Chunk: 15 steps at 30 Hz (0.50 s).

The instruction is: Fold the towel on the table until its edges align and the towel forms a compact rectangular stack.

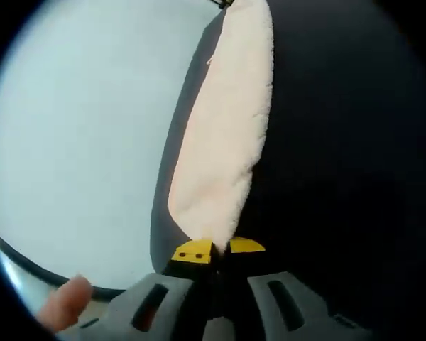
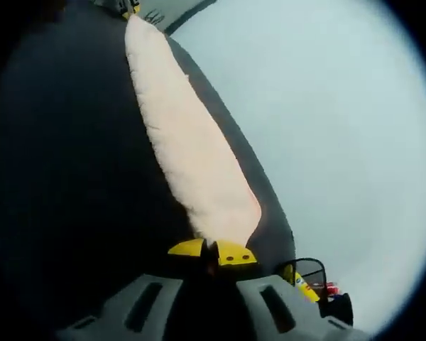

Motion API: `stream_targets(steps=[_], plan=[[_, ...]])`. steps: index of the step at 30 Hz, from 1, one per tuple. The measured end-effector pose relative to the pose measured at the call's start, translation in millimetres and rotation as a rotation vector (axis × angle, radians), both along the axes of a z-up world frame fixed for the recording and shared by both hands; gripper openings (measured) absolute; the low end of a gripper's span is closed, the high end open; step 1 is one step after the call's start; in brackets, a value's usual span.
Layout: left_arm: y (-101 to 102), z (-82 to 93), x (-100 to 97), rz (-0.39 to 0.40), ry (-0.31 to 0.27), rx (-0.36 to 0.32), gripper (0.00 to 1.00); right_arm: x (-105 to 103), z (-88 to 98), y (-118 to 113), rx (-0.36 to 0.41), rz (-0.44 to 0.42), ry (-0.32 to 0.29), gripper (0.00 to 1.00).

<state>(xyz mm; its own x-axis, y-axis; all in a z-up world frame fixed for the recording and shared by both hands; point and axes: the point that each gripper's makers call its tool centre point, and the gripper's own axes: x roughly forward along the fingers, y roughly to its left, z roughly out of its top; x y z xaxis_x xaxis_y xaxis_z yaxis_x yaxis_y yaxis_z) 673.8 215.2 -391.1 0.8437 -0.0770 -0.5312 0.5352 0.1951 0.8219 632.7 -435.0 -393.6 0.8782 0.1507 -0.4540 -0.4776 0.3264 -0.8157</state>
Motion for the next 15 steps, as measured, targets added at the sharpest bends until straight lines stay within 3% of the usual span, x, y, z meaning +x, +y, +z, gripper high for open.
stream_targets(steps=[3, 5, 7, 9, 10, 15], plan=[[-2, -1.1, -6.1, -0.062, -0.013, 0.082, 0.01, 1, -0.4, -5, 0.009, -0.005, 0.002, 0.01], [0, -1.6, -8.7, -0.053, -0.024, 0.089, 0.01, 0, -1.3, -13, -0.005, -0.008, 0.005, 0.01], [5, -2.8, -6.0, -0.046, -0.012, 0.061, 0.01, -1, -0.3, -20, -0.004, -0.02, 0.003, 0.01], [9, -3.6, -7.0, -0.027, 0.01, 0.014, 0.01, -2, 2.0, -26, 0.049, -0.036, -0.002, 0.01], [11, -2.4, -5.4, -0.026, 0.014, 0.013, 0.01, -1, 1.4, -33, 0.056, -0.033, 0.004, 0.01], [6, -4.8, -17.3, -0.033, 0.041, 0.026, 0.01, -8, 1.0, -21, 0.043, -0.025, 0.007, 0.01]])
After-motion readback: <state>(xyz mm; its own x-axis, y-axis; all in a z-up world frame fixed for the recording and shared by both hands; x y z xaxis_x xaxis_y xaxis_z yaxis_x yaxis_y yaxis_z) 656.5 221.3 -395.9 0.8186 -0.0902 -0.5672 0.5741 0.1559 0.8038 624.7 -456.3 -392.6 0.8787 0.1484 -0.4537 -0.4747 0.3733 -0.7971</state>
